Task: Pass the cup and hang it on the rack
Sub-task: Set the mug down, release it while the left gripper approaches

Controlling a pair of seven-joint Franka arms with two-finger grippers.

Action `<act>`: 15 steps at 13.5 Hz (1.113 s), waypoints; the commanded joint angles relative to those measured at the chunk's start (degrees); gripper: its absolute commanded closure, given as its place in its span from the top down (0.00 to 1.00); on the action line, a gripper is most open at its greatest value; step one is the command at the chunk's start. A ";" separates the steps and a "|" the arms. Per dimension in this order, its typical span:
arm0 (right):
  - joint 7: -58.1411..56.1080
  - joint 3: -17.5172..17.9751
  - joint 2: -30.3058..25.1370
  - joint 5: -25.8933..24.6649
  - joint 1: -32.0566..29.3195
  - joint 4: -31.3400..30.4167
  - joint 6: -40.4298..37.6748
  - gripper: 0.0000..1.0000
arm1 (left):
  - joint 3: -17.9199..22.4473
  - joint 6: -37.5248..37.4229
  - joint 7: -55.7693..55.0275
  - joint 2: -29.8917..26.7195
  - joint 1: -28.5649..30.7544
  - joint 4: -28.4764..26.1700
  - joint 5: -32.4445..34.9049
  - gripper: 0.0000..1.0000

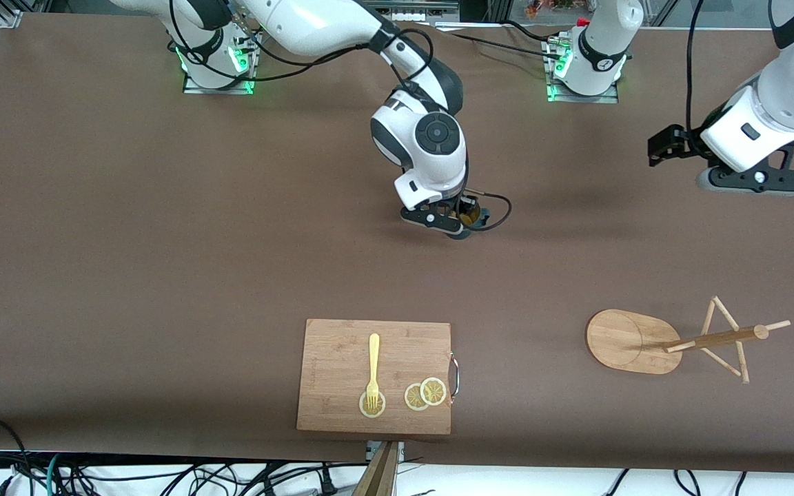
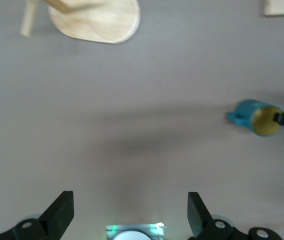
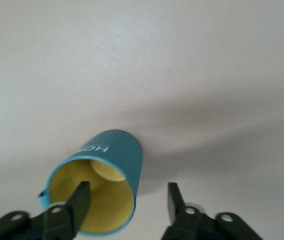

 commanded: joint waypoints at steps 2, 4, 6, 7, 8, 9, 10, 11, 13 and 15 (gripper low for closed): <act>-2.47 0.01 -9.14 0.13 -4.61 -1.16 -7.49 1.00 | -1.00 -3.88 7.02 0.44 0.16 -0.37 -4.49 1.00; -2.83 -2.61 -12.14 0.21 -7.43 -1.17 -11.26 1.00 | -1.00 -3.62 19.30 0.44 0.24 -2.73 -5.11 1.00; -4.22 -5.17 -15.03 0.74 -9.88 -1.43 -15.57 1.00 | -1.00 -3.01 26.02 0.35 0.94 -5.19 -8.96 1.00; -7.89 -5.35 -16.62 0.83 -11.38 -1.60 -18.38 1.00 | -1.00 -1.96 28.22 0.09 1.03 -6.51 -10.03 1.00; -11.93 -5.35 -18.20 0.83 -12.87 -2.47 -21.02 1.00 | -1.00 -0.21 30.33 -0.26 1.03 -8.35 -10.12 1.00; -14.84 -5.96 -20.56 0.83 -14.19 -4.40 -22.35 1.00 | -1.00 2.33 32.87 -0.44 1.12 -10.28 -10.65 1.00; -18.35 -7.53 -24.15 0.92 -14.90 -8.24 -22.71 1.00 | -1.00 4.70 36.29 -0.62 1.38 -12.21 -12.13 1.00; -22.82 -9.29 -28.63 1.01 -14.99 -13.42 -22.71 1.00 | -1.00 7.51 39.89 -0.62 2.69 -14.06 -14.15 1.00; -29.08 -12.37 -37.50 1.01 -15.00 -23.18 -22.54 1.00 | -1.00 11.57 47.54 -0.53 4.54 -18.28 -18.19 1.00; -33.30 -15.79 -44.11 0.31 -15.00 -29.79 -22.80 1.00 | -1.00 16.48 55.79 -0.44 6.21 -23.19 -22.84 1.00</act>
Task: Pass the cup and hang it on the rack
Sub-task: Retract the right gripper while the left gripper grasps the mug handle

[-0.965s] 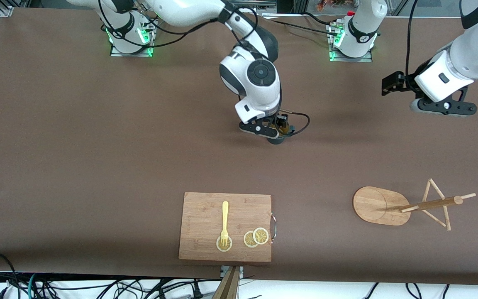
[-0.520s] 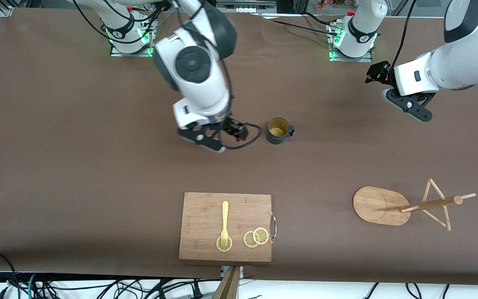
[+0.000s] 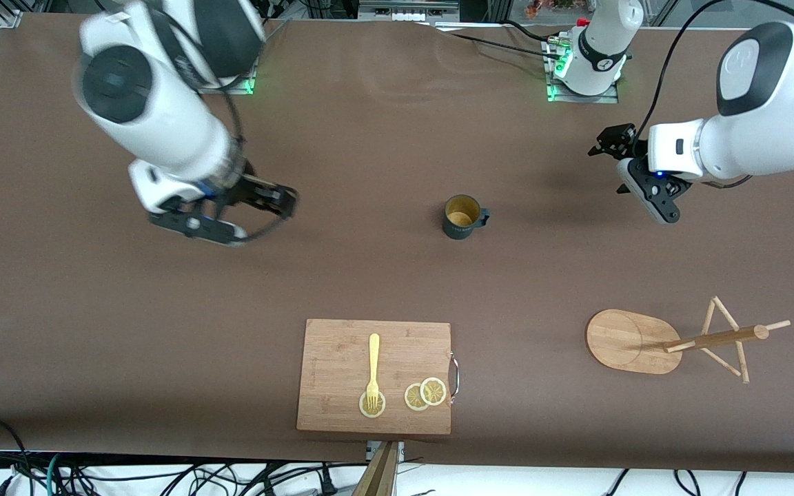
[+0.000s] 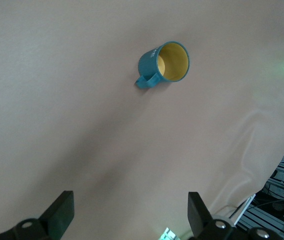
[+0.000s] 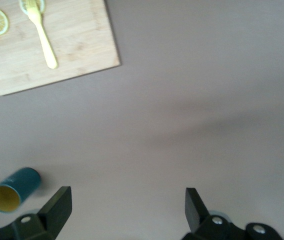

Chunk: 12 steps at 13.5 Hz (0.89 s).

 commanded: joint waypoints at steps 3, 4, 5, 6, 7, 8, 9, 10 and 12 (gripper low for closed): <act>-11.00 -8.49 -14.68 -0.85 0.77 -13.60 -3.47 1.00 | -0.16 13.00 23.36 -0.49 3.04 -13.25 -11.81 1.00; -13.10 -9.73 -15.38 -3.03 0.77 -13.60 -3.83 1.00 | -0.16 15.90 29.41 0.30 3.65 -15.27 -14.44 1.00; -16.52 -11.13 -15.48 -5.58 0.69 -13.43 -4.88 1.00 | -0.16 17.49 35.91 2.22 3.83 -16.08 -18.21 1.00; -20.21 -13.41 -15.65 -6.12 0.77 -13.43 -5.85 1.00 | -0.16 17.68 42.32 4.85 4.27 -16.00 -22.42 1.00; -23.55 -15.34 -16.09 -6.39 0.77 -13.43 -6.03 1.00 | -0.16 17.77 48.39 7.31 4.62 -15.91 -26.12 1.00; -26.19 -16.41 -16.09 -6.65 0.69 -13.43 -6.03 1.00 | -0.16 17.95 54.11 9.86 4.62 -15.39 -29.55 1.00; -27.44 -17.11 -15.75 -7.70 0.77 -13.34 -6.21 1.00 | -0.25 19.86 58.86 11.89 4.53 -15.47 -31.67 1.00; -27.62 -17.03 -16.09 -9.63 0.60 -13.77 -5.69 1.00 | -0.33 21.36 64.57 13.65 4.10 -15.47 -33.43 1.00; -27.97 -10.32 -16.09 -10.61 -5.77 -13.87 -6.03 1.00 | -0.51 21.99 76.42 17.95 3.83 -15.38 -41.32 1.00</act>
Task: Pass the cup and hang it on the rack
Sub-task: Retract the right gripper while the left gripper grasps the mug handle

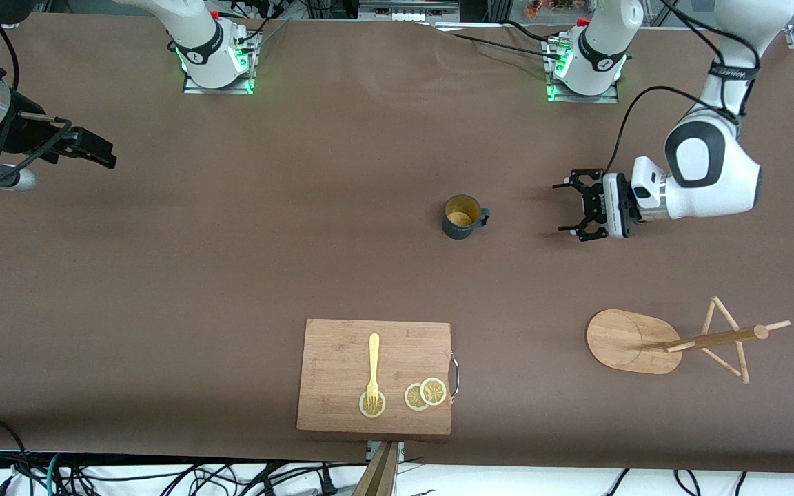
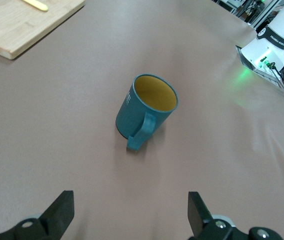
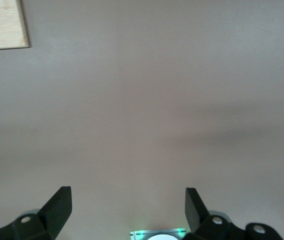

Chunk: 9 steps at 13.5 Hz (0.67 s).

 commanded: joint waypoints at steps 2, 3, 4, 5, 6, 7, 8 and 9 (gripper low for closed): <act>-1.77 16.56 -1.23 -3.25 -14.88 -0.85 0.02 1.00 | -1.62 0.85 21.75 6.38 -0.55 0.71 -13.80 1.00; -1.77 19.74 -1.49 -3.26 -18.14 -1.03 -0.07 1.00 | -1.97 0.85 24.93 7.00 -0.64 0.53 -16.01 1.00; -1.77 23.60 -1.67 -3.08 -22.26 -1.12 -0.24 1.00 | -2.67 0.85 27.31 7.44 -1.07 0.35 -18.03 1.00; -1.77 28.95 -1.93 -2.82 -27.69 -1.20 -0.33 1.00 | -3.03 1.46 29.42 7.53 -1.86 0.18 -20.14 1.00; -1.77 33.96 -2.19 -2.73 -32.88 -1.20 -0.42 1.00 | -3.12 2.07 31.35 7.62 -2.48 -0.34 -22.68 1.00; -1.77 36.01 -2.46 -2.64 -34.76 -1.29 -0.59 1.00 | -3.21 2.08 32.94 7.97 -4.05 -0.35 -25.23 1.00; -1.77 35.94 -2.81 -2.38 -34.78 -1.29 -0.68 1.00 | -3.21 2.43 34.52 8.84 -4.76 -0.35 -26.30 1.00; -1.77 35.94 -2.90 -1.25 -34.78 -1.29 -0.86 1.00 | -3.21 3.82 36.71 10.24 -4.77 -0.35 -27.01 1.00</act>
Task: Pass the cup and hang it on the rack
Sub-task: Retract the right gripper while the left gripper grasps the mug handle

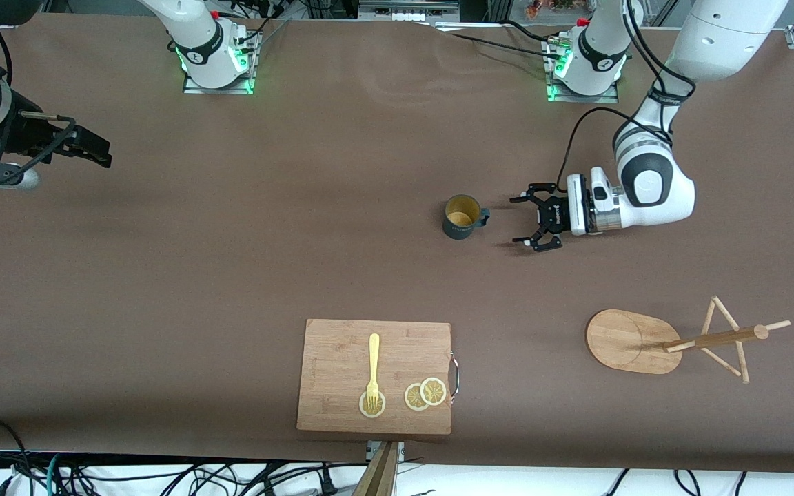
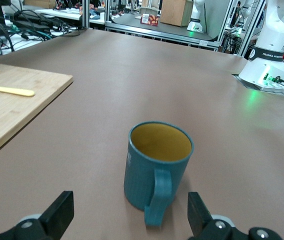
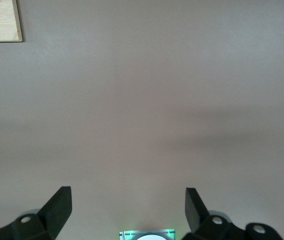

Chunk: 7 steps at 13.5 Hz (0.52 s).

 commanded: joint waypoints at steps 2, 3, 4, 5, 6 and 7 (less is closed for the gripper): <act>-0.71 1.43 -2.22 3.26 -1.70 -1.29 -1.42 1.00 | -0.87 1.64 12.34 4.41 -1.39 -0.41 -8.23 1.00; -0.71 1.43 -2.22 3.27 -1.70 -1.29 -1.42 1.00 | -0.97 1.64 13.94 5.98 -1.48 -0.50 -9.21 1.00; -0.80 1.43 -2.13 3.27 -1.70 -1.21 -1.42 1.00 | -1.05 1.64 15.70 7.04 -1.56 -0.41 -10.79 0.99; -0.88 1.35 -2.13 3.18 -1.79 -1.03 -1.50 1.00 | -1.66 1.55 17.54 7.32 -1.57 -0.50 -12.63 0.96; -0.97 0.82 -1.70 2.92 -1.70 -0.51 -1.51 1.00 | -2.10 1.29 18.60 8.28 -1.48 -0.50 -13.69 0.93; -1.32 0.73 -1.08 3.01 -1.88 1.06 -1.42 1.00 | -2.28 1.03 18.88 9.50 -1.48 -0.24 -14.14 0.86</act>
